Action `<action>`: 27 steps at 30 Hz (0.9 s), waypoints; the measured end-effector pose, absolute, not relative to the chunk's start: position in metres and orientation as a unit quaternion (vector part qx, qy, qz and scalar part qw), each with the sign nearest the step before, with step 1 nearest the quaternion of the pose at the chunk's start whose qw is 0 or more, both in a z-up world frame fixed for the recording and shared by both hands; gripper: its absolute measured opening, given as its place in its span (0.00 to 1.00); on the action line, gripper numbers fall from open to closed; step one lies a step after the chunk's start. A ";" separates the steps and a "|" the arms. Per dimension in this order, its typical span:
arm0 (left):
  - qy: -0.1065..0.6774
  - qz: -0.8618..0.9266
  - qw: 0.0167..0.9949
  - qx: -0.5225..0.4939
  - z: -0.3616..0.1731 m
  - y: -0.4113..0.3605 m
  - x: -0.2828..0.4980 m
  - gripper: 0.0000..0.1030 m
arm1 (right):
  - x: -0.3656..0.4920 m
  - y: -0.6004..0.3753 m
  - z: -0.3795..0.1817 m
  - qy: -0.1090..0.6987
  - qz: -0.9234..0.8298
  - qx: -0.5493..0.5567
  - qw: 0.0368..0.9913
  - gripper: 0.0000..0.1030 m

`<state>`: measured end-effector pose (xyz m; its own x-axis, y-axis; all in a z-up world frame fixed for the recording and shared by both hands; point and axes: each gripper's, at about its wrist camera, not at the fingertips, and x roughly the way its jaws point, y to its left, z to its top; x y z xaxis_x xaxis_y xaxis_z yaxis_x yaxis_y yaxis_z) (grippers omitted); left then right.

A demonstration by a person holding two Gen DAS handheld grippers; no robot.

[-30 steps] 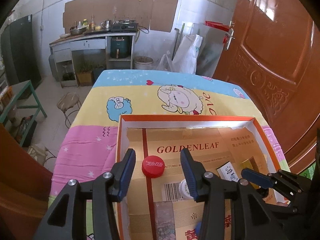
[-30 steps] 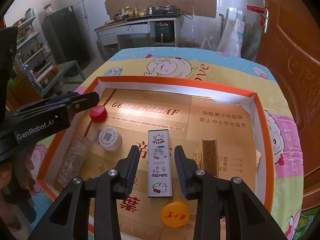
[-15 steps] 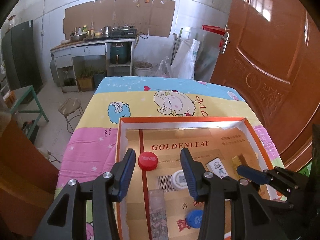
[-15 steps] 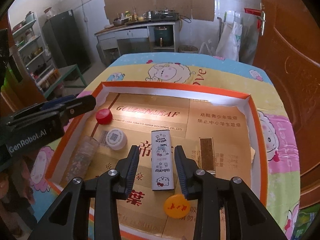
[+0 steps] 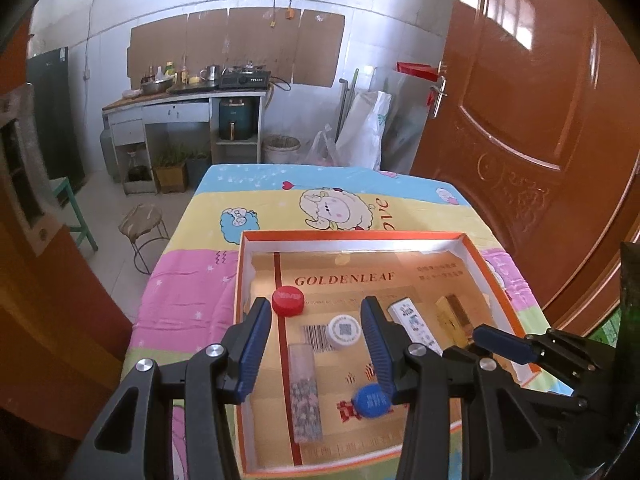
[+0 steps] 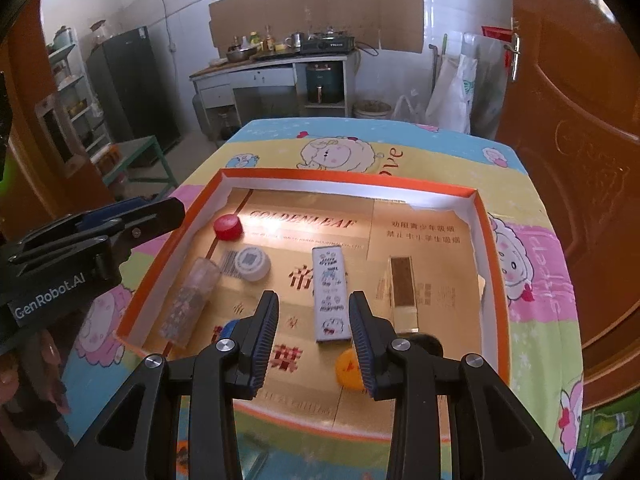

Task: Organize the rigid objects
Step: 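Withdraw both grippers toward the teal tube and orange cap on the cloth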

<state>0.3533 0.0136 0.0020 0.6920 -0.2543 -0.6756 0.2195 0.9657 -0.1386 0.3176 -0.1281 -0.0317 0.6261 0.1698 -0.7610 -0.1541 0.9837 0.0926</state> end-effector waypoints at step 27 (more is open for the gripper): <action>0.290 -0.123 0.949 -0.018 0.009 0.031 0.185 0.45 | 0.170 -0.109 -0.017 0.379 0.085 0.023 0.921 0.36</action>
<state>0.1855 0.0310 0.0089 0.8009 -0.2446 -0.5466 0.2231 0.9689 -0.1067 0.1698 -0.1091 -0.0167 0.6986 0.1747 -0.6938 -0.1401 0.9844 0.1069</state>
